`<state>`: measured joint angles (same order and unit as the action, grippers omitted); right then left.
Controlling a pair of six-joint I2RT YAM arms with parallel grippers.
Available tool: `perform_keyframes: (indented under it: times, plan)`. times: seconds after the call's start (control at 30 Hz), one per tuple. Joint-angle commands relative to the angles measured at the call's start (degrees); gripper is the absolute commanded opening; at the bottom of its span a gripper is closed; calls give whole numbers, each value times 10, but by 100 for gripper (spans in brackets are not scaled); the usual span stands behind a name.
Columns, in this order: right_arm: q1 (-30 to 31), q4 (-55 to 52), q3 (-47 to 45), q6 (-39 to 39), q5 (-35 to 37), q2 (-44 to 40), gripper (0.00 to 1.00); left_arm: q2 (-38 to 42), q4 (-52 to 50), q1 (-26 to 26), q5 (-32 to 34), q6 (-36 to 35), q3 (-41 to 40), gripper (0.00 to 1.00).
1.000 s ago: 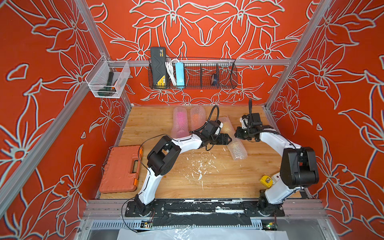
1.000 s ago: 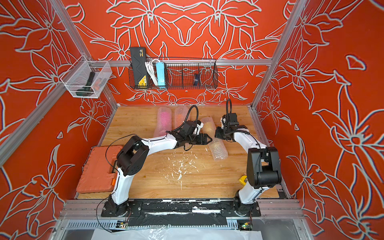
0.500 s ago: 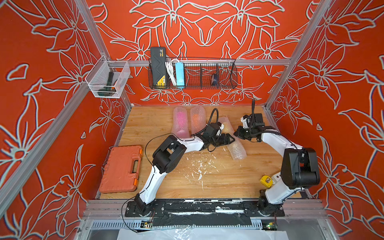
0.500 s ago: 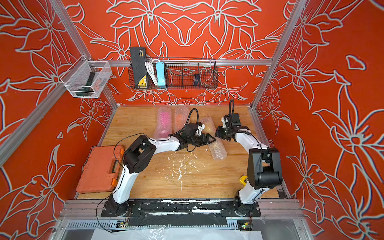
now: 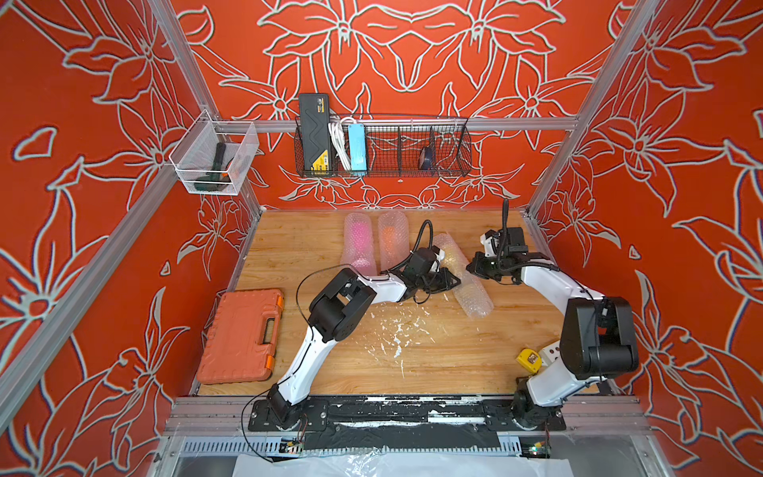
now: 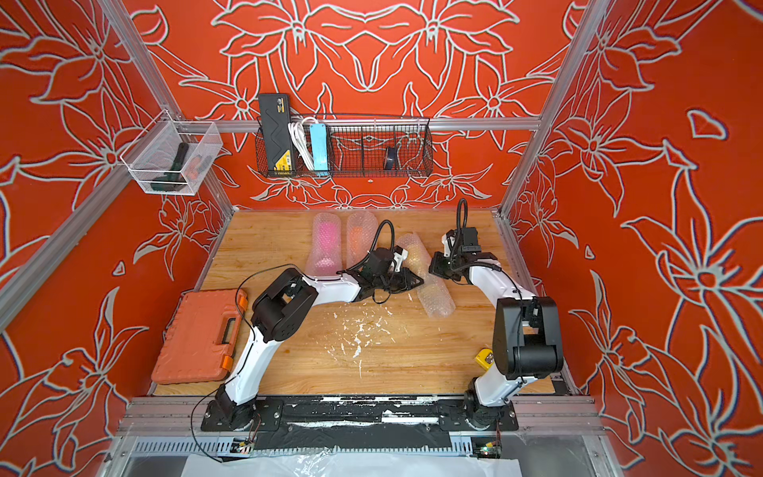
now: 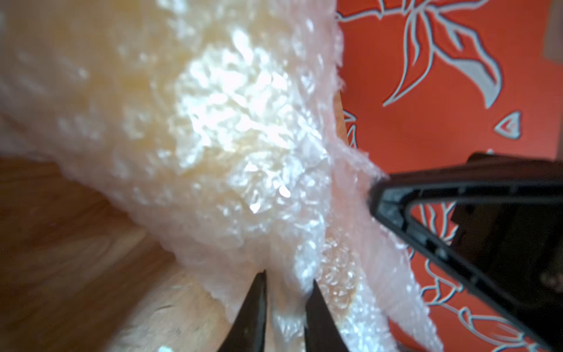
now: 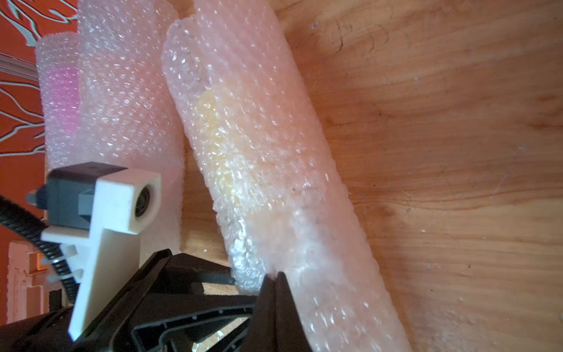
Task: Unpack wine glasses from bubble wrap
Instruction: Unwrap the bubble wrap at the center of the board.
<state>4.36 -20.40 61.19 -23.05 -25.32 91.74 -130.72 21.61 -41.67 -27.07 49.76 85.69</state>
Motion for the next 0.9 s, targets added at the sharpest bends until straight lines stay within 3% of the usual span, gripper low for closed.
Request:
perform_keyframes:
  times: [0.0, 0.5, 0.87]
  plan:
    - [-3, -25, 4, 19, 44, -16, 0, 37, -10, 11, 13, -28, -29, 16]
    - [-3, -38, -11, 35, 106, -23, 0, 114, -21, 36, 34, -65, -111, 9]
    - [7, -49, -8, 42, 22, -13, 0, 124, -44, 0, 40, -89, -79, 1]
